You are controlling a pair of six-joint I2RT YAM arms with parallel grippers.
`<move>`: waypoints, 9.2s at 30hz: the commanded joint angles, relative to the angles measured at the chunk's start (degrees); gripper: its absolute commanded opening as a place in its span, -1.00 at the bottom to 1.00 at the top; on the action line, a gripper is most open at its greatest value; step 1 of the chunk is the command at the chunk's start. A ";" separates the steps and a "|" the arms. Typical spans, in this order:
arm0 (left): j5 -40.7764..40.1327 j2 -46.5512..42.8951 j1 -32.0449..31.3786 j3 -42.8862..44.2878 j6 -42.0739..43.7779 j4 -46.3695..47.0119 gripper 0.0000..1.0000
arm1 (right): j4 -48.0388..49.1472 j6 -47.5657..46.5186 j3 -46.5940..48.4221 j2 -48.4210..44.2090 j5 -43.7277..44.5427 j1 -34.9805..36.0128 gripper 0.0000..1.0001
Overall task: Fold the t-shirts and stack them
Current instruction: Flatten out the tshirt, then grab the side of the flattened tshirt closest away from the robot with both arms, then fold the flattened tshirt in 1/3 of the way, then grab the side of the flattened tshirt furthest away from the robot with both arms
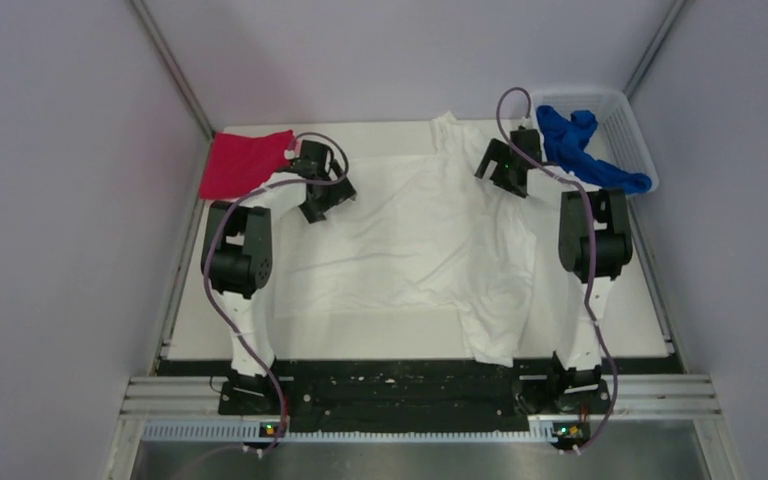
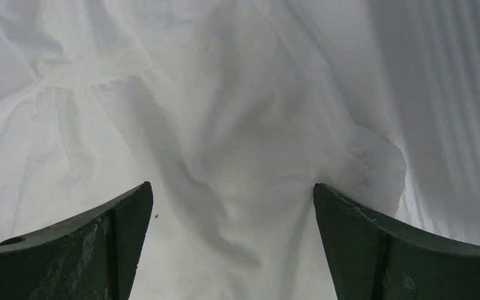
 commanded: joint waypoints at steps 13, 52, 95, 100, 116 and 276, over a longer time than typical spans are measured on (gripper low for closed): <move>-3.46 -8.36 1.39 3.92 1.31 -2.98 0.97 | -14.22 -9.51 16.79 0.35 4.06 0.12 0.97; -20.81 -45.88 1.92 -49.40 -27.84 -11.24 -0.13 | -3.57 2.44 -41.55 -63.42 12.73 4.22 0.97; -24.33 -49.65 3.95 -47.02 -24.98 -13.20 -1.00 | -30.74 20.73 -54.12 -52.13 8.02 42.56 -0.38; -24.80 -52.91 3.95 -47.78 -26.12 -17.21 -1.00 | -39.26 21.57 -52.59 -57.27 5.63 44.33 -1.00; -24.24 -74.03 3.95 -54.43 -29.61 -27.46 -1.00 | -51.96 30.71 -44.09 -61.96 9.78 60.45 -1.00; -17.96 -2.72 7.20 8.32 1.48 -14.71 0.64 | -2.47 2.53 -43.91 -58.67 13.37 13.95 0.97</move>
